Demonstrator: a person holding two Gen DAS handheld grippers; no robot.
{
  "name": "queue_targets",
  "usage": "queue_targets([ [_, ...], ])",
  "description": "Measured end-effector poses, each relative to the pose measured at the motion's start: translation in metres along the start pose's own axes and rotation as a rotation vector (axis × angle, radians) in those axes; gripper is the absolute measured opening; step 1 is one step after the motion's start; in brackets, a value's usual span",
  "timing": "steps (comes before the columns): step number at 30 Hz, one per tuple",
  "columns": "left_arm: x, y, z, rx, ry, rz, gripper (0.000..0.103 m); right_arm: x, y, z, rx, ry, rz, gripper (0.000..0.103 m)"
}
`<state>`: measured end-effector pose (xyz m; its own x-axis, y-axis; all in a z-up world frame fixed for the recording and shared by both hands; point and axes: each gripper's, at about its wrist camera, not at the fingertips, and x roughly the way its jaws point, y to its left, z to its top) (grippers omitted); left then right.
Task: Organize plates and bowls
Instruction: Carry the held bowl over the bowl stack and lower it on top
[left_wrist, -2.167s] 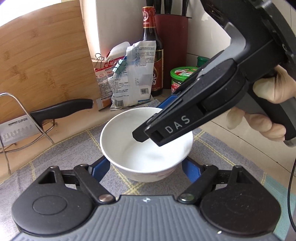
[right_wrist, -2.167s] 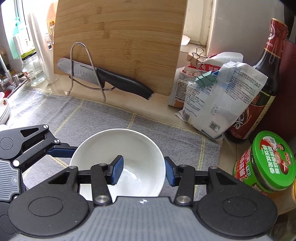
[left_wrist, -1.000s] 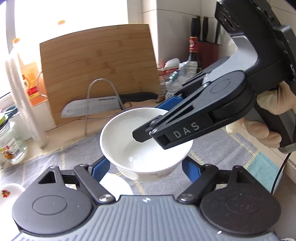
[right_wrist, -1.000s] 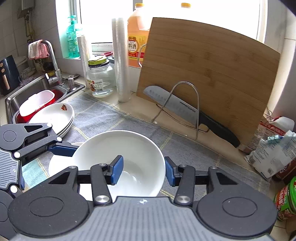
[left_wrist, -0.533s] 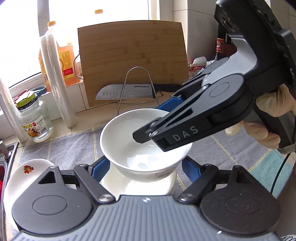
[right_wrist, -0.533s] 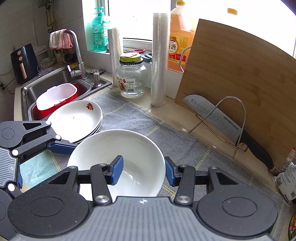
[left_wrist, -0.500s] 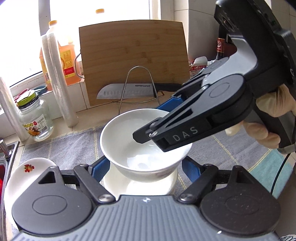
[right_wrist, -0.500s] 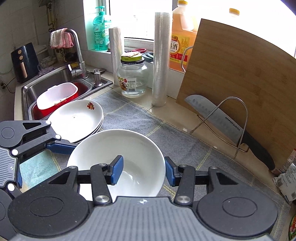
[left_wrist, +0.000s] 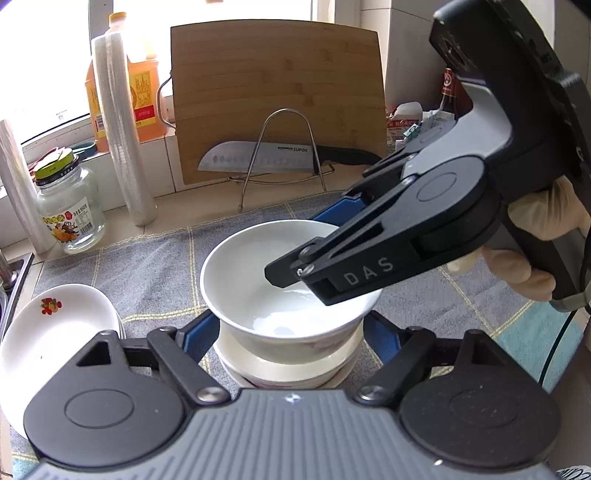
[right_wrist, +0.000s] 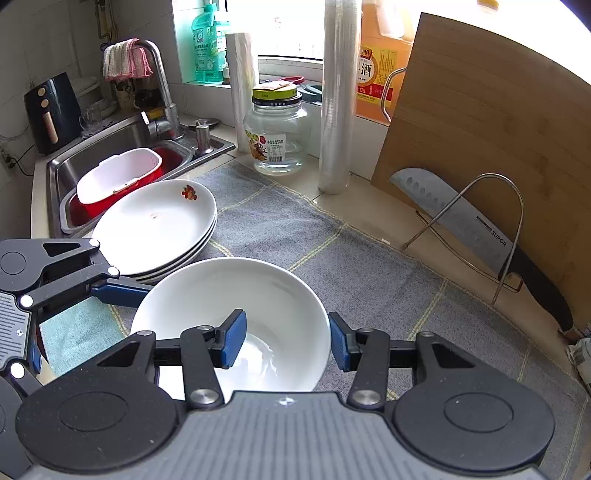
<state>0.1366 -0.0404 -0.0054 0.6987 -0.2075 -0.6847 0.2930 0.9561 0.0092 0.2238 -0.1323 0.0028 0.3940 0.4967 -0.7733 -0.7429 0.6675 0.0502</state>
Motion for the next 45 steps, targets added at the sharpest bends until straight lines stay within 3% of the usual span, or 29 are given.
queue_targets([
  [33, 0.01, 0.006, -0.008, -0.024, 0.014, -0.038, 0.086, 0.013, -0.001, -0.009, 0.016, 0.013, 0.002, 0.056],
  [36, 0.011, 0.007, -0.008, -0.026, 0.013, -0.029, 0.09, 0.015, 0.0, -0.011, 0.015, 0.019, 0.01, 0.062],
  [40, 0.008, 0.007, -0.01, -0.009, -0.003, -0.017, 0.092, 0.016, 0.006, -0.016, -0.008, 0.013, -0.005, 0.087],
  [45, 0.004, 0.012, -0.017, -0.017, 0.008, -0.033, 0.092, 0.013, 0.005, -0.029, 0.026, -0.009, -0.021, 0.089],
])
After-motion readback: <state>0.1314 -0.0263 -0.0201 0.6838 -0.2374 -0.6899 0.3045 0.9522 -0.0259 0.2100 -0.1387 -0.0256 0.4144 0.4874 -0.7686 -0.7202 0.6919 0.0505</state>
